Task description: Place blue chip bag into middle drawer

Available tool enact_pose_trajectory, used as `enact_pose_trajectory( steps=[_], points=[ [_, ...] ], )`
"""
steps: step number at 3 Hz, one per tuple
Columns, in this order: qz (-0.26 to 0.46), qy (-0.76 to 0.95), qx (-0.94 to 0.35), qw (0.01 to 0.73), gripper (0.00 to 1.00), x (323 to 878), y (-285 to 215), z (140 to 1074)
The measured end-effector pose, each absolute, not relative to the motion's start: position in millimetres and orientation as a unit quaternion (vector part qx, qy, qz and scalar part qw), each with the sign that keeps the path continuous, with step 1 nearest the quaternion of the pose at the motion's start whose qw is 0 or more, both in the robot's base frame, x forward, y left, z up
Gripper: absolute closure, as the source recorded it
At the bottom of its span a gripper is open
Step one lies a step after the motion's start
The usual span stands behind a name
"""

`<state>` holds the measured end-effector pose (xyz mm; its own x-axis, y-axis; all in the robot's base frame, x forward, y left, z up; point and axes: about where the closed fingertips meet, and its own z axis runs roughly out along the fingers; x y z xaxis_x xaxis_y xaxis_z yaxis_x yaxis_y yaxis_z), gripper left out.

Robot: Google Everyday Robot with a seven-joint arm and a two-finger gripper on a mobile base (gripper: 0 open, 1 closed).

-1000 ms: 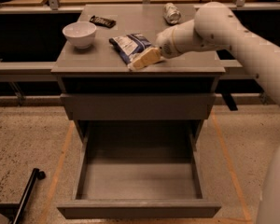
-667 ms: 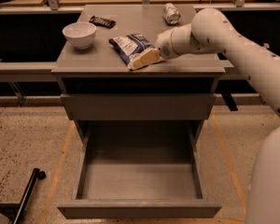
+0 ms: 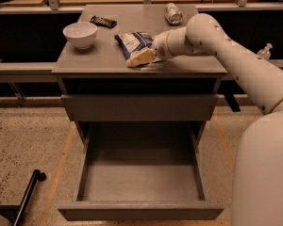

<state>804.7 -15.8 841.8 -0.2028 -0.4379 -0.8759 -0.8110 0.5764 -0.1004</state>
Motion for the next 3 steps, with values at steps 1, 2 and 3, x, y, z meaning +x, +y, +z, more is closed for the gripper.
enact_pose_trajectory(
  steps=[1,2,3],
  points=[
    [0.195,0.75,-0.414,0.477,0.39,808.1,-12.3,840.0],
    [0.192,0.752,-0.412,0.478,0.62,806.6,-12.0,841.2],
    [0.195,0.747,-0.411,0.486,0.86,802.4,-10.8,849.3]
  ],
)
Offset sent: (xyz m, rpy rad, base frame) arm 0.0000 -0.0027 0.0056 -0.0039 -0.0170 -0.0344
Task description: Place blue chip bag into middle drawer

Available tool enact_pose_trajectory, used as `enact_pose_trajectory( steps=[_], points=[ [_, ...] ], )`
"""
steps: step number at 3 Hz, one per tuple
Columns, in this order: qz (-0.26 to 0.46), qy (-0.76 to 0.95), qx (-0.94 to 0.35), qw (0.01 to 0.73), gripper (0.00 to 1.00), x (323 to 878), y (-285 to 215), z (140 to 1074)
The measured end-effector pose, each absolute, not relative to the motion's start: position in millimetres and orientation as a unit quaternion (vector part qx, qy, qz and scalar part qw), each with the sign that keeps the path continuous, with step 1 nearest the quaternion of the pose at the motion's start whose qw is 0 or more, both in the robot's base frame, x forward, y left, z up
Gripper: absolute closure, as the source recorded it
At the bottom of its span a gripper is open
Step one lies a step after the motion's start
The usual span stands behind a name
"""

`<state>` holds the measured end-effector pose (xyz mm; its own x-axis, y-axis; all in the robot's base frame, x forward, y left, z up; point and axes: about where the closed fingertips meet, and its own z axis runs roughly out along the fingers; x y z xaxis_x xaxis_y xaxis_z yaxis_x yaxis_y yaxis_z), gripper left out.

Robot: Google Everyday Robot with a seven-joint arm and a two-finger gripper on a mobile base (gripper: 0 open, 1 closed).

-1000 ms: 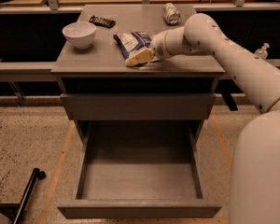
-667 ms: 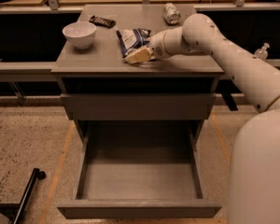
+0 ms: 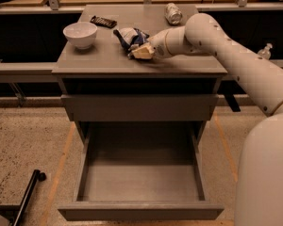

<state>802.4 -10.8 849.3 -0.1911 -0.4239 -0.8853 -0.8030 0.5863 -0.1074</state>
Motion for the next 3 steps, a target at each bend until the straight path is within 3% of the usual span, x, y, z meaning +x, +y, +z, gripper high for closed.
enact_pose_trajectory(
  steps=[1,3],
  points=[
    [0.209,0.729,-0.416,0.502,1.0,793,-8,871],
    [0.209,0.733,-0.453,0.462,1.0,737,-14,903]
  ],
)
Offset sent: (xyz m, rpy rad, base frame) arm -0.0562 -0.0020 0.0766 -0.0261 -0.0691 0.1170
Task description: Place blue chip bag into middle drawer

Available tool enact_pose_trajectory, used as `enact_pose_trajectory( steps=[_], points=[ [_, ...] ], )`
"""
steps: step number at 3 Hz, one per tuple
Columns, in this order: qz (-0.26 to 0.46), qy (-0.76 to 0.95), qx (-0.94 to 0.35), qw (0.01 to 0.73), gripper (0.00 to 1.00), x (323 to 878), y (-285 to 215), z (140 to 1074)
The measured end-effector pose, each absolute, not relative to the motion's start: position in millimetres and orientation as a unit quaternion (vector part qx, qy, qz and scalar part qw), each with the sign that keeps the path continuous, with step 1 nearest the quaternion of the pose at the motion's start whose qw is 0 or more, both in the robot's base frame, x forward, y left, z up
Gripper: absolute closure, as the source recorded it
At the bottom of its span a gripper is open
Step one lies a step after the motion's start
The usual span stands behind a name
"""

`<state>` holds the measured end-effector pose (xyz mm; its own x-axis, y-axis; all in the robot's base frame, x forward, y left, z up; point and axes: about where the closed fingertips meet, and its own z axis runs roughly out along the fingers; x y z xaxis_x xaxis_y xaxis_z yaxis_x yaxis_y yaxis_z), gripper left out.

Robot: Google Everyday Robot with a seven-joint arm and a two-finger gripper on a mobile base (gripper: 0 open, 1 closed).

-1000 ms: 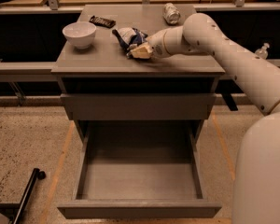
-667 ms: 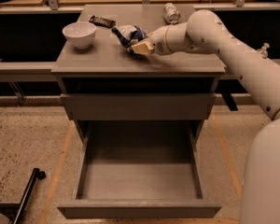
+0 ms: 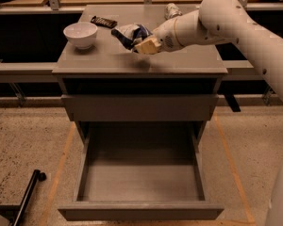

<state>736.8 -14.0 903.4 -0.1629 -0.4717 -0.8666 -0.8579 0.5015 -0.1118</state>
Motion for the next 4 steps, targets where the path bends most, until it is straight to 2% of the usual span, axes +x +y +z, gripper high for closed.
enact_pose_trajectory(
  steps=[2,3,4],
  points=[
    [0.226,0.805,-0.403,0.373,1.0,663,-36,879],
    [0.238,0.838,-0.376,0.315,1.0,604,-58,861],
    [0.238,0.838,-0.377,0.315,1.0,604,-58,861]
  ],
)
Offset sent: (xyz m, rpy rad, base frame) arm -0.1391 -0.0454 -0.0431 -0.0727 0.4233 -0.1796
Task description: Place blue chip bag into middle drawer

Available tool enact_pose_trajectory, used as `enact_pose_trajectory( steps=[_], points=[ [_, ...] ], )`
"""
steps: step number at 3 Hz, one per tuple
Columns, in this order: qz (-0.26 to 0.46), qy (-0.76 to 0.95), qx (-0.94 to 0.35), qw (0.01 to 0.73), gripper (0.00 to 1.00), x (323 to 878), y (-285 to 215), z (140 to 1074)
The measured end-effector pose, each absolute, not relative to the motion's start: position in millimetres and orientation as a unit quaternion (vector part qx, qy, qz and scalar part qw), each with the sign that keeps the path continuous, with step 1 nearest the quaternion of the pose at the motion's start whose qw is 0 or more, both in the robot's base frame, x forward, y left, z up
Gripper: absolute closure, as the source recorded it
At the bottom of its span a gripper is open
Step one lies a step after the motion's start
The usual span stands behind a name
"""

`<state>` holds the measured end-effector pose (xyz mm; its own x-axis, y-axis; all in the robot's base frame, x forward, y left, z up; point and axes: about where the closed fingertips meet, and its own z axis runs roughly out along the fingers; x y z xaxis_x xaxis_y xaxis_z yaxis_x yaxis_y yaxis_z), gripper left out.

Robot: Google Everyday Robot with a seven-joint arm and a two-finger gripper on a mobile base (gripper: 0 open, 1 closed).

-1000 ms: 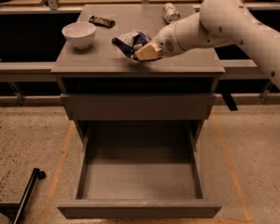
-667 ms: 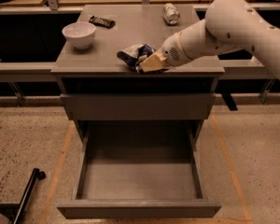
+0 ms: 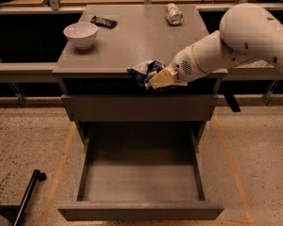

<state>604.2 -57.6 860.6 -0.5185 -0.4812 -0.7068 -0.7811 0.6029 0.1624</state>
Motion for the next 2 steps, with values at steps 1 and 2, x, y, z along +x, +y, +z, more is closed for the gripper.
enact_pose_trajectory(
  steps=[1,2],
  points=[
    [0.226,0.846,-0.381,0.296,1.0,594,-61,853],
    [0.233,0.859,-0.366,0.273,1.0,569,-67,833]
  ],
)
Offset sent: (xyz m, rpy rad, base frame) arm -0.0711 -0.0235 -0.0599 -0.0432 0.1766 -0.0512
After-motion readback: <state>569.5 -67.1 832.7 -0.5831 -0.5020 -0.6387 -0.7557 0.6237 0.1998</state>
